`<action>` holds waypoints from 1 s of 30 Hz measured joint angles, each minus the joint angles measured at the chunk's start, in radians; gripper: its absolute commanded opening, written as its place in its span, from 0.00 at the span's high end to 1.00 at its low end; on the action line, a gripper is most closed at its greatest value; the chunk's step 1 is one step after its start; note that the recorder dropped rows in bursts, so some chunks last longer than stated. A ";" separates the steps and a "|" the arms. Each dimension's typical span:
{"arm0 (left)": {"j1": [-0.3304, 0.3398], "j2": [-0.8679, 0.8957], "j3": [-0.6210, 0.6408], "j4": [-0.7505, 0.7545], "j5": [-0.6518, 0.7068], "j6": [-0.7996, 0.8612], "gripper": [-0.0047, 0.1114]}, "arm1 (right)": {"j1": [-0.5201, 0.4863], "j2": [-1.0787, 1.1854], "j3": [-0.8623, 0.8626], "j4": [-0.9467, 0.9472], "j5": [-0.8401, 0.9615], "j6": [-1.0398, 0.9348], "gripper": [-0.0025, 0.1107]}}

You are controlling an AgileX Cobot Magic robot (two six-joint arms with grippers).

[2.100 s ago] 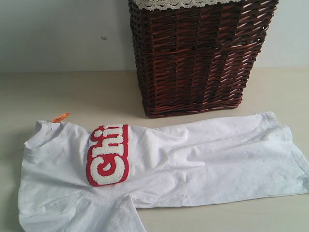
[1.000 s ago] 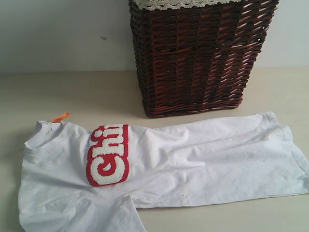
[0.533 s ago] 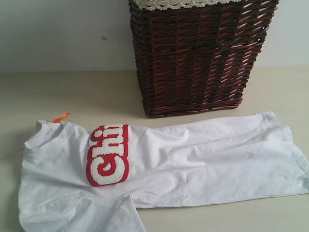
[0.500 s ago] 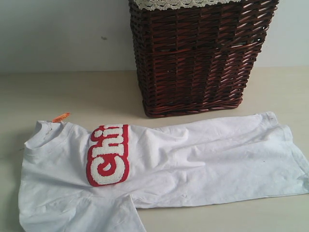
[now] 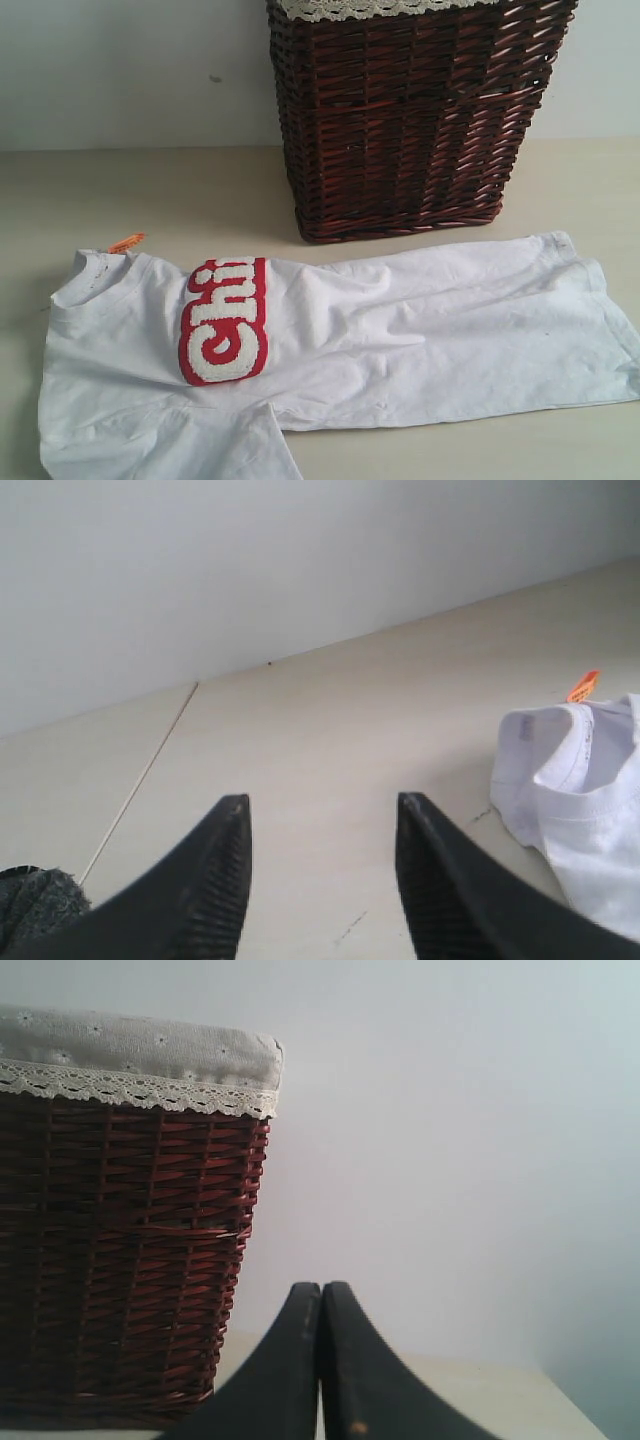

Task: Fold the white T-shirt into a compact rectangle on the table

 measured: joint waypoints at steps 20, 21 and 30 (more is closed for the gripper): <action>-0.040 0.412 -0.271 0.085 -0.119 0.040 0.57 | 0.000 0.000 0.000 0.004 0.002 0.000 0.98; -0.040 0.464 -0.321 0.085 -0.123 0.041 0.57 | 0.000 0.000 0.000 0.004 0.002 0.000 0.98; -0.040 0.830 -0.563 -0.091 0.112 0.035 0.58 | 0.000 0.000 0.000 0.004 0.004 0.000 0.98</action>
